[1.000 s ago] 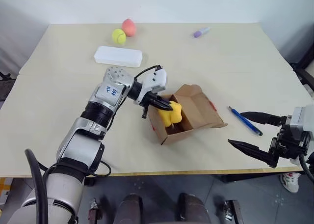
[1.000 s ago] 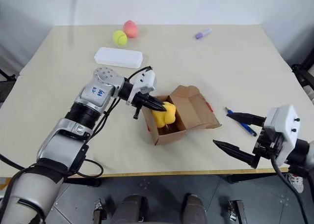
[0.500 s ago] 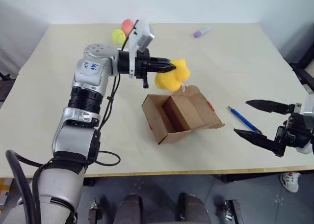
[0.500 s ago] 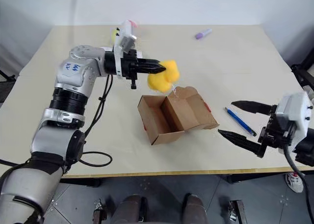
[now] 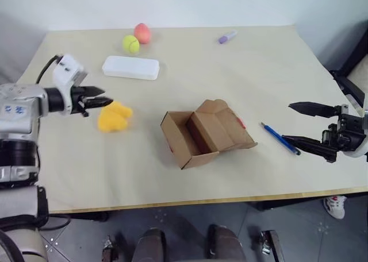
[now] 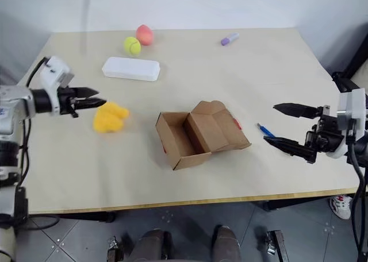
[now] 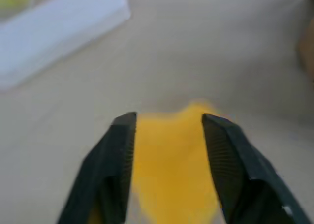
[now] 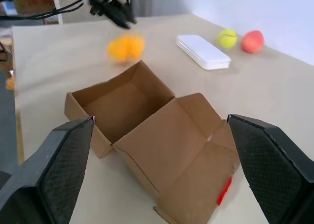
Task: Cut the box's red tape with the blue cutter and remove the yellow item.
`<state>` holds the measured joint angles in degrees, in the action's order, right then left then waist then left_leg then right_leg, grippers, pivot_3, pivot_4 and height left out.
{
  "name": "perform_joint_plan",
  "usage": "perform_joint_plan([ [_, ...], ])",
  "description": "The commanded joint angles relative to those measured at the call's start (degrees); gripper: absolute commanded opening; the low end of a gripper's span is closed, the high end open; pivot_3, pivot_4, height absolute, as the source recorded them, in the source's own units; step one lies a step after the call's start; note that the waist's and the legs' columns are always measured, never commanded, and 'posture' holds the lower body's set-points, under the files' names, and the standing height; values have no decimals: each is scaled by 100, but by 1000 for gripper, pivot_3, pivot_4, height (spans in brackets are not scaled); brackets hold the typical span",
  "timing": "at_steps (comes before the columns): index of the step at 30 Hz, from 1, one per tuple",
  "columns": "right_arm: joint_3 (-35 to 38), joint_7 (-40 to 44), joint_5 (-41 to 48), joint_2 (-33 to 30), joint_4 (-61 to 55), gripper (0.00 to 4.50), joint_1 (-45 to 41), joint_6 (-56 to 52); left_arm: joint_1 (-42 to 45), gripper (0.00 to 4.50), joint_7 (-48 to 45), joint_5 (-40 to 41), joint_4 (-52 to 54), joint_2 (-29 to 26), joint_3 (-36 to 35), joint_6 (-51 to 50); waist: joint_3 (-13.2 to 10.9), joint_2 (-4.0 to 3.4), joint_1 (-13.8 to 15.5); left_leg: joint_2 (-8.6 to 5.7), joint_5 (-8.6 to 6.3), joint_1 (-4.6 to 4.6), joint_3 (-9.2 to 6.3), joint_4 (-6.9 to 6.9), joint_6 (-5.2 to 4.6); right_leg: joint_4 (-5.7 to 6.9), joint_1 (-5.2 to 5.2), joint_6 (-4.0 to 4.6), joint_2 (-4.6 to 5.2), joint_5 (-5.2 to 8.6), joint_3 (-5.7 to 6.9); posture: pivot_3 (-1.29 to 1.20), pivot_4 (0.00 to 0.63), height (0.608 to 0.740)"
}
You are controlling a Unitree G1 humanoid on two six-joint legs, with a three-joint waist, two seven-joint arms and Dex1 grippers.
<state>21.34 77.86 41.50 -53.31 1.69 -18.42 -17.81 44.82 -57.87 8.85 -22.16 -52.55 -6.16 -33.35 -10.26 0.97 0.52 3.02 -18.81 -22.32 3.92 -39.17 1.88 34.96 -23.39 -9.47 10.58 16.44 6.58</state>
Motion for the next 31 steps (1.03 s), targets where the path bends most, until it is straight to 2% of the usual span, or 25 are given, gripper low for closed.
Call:
perform_joint_plan([
  [1, -172, 229, -123, 20, 284, 4500, -449, 205, -321, 3414, 66, 214, 576, -181, -317, -184, 0, 0, 11, 0, 0, 0, 0, 0, 0, 1, 0, 0, 0, 0, 0, 0, 150, 740],
  [5, -364, 329, -225, 83, 527, 4500, -767, 249, -668, 4495, 236, 358, 957, -296, -625, -399, 0, 0, 5, 1, 0, 1, 1, 0, 1, 3, -1, 0, -1, 0, -2, 0, 150, 740],
  [10, -404, 466, -279, 76, 662, 4500, -838, 284, -951, 4495, 564, 642, 1487, -259, -1215, -334, 0, 0, 0, 1, 0, 0, 1, 0, 1, 2, -2, 0, 0, 0, -2, 0, 150, 740],
  [16, -376, 626, -441, -62, 789, 4500, -656, 370, -2073, 4495, 117, 1571, 2509, -82, -1927, -726, 0, 0, -60, 2, -1, 4, 2, 4, 2, 7, -2, 0, 0, 0, -3, 0, 150, 740],
  [18, -384, 764, -616, -150, 968, 4500, -426, 496, -2700, 4495, 72, 1669, 2801, 168, -2167, -312, 1, -1, -60, 3, -1, 4, 2, 4, 3, 6, -2, 0, 0, 0, -2, 0, 150, 740],
  [21, -288, 912, -758, -239, 1219, 4500, -72, 680, -3743, 4495, -254, 1656, 3139, 288, -2249, 220, 1, -1, -62, 3, -5, 10, 7, 6, 8, 8, -1, 0, 1, 0, -5, 0, 150, 740],
  [24, -219, 1043, -865, -296, 1390, 4500, 267, 885, -4318, 4495, -469, 1835, 3201, 405, -2363, 530, 0, -1, -54, 4, -6, 10, 11, 4, 9, 2, -1, 2, 0, 1, -6, 0, 150, 740],
  [31, -138, 787, -1091, -201, 1502, 4500, 860, 1256, -4725, 4495, -385, 2051, 3178, 657, -2427, 861, 3, -6, -41, 5, -5, 16, 14, -4, 9, -1, 8, 8, 0, 3, -12, 0, 150, 740],
])
